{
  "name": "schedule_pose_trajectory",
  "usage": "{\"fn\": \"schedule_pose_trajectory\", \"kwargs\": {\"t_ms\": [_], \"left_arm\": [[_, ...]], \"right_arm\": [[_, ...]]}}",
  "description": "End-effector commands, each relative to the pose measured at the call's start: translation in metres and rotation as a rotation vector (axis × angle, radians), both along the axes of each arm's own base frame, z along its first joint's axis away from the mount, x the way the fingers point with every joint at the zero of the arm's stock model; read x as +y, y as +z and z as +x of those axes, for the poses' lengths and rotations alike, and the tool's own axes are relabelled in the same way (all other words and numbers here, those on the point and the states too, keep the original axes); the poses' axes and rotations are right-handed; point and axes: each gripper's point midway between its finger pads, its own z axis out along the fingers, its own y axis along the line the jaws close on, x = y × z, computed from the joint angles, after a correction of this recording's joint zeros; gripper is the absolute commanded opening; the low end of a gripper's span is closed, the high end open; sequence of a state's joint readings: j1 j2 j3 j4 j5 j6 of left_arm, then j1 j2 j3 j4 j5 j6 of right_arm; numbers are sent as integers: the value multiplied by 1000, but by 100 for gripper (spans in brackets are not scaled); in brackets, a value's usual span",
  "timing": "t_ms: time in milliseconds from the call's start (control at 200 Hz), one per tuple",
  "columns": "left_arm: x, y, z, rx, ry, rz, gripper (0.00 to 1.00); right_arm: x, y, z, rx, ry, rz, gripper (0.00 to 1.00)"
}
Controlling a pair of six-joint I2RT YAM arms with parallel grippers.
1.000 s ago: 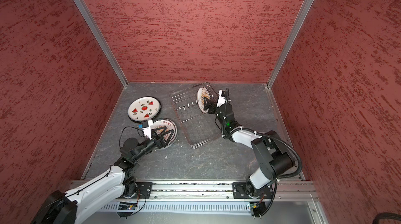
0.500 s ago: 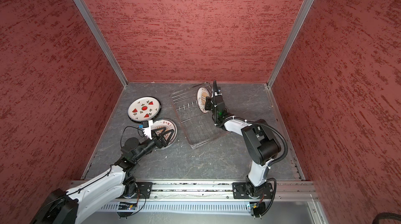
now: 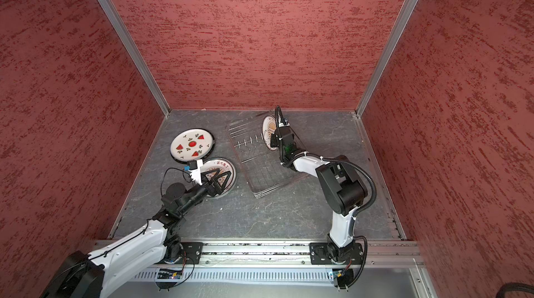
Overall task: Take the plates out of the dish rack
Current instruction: 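Draw the left gripper back while the right reaches to the last rack plate, then close the right gripper on the rim of the last sunburst plate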
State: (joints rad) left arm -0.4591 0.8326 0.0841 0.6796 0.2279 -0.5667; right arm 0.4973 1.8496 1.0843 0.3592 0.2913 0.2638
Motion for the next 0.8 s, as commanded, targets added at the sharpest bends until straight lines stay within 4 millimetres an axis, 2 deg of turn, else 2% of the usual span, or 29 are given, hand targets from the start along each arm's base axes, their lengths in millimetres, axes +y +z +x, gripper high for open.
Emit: {"fn": "schedule_pose_trajectory", "kwargs": {"t_ms": [0,220,311,556,792], "left_arm": [[4,-2,3,-5,22,23,99],[6,-4,4,1,36,24,99],[6,-5,4,4,37,25,99],[7,-4,4,4,41,24,100],[7,-5,5,5,46,24,99]], "right_arm": [[1,12,6,-32,-21,-29,22],[2,12,4,-38,-17,-35,17],[1,14,3,-51,-21,-30,11],[4,24,1,-76,-20,-46,11],[3,44,-4,-125,-9,-58,11]]}}
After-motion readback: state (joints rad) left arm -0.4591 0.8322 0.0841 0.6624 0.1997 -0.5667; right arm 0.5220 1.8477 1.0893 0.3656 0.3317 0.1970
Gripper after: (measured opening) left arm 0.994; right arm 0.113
